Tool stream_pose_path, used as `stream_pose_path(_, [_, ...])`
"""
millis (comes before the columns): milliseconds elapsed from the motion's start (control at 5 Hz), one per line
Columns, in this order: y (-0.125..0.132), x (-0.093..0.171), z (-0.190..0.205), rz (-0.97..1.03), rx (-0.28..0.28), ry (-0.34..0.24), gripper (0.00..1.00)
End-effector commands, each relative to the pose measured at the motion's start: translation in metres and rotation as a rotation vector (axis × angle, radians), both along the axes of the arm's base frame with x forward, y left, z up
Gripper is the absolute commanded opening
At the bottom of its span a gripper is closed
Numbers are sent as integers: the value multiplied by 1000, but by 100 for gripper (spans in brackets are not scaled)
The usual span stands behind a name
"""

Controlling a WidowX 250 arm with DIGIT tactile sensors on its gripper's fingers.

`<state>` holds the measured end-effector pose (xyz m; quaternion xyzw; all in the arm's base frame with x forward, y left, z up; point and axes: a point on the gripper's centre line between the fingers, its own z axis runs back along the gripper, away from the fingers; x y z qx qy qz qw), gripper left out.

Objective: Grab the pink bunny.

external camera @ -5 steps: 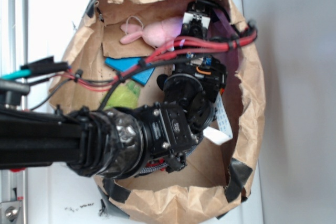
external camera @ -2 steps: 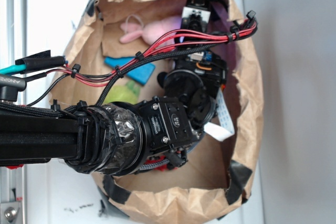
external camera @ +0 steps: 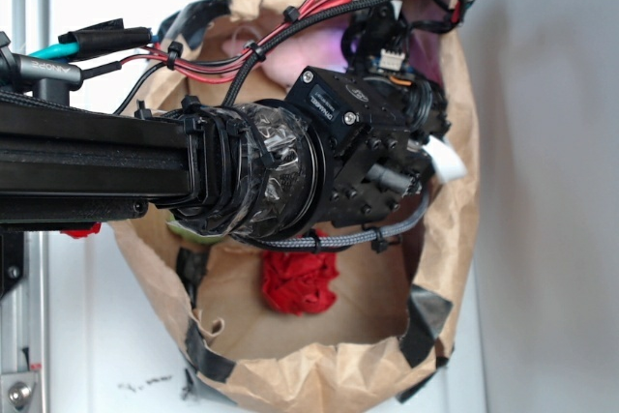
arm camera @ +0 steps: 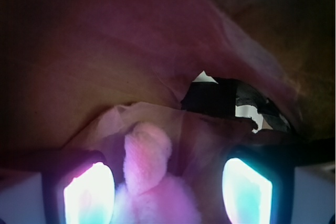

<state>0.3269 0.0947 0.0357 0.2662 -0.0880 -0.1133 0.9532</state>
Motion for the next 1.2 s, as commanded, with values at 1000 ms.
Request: stream_pose_path(1000, [39, -14, 55, -5, -248, -20, 100])
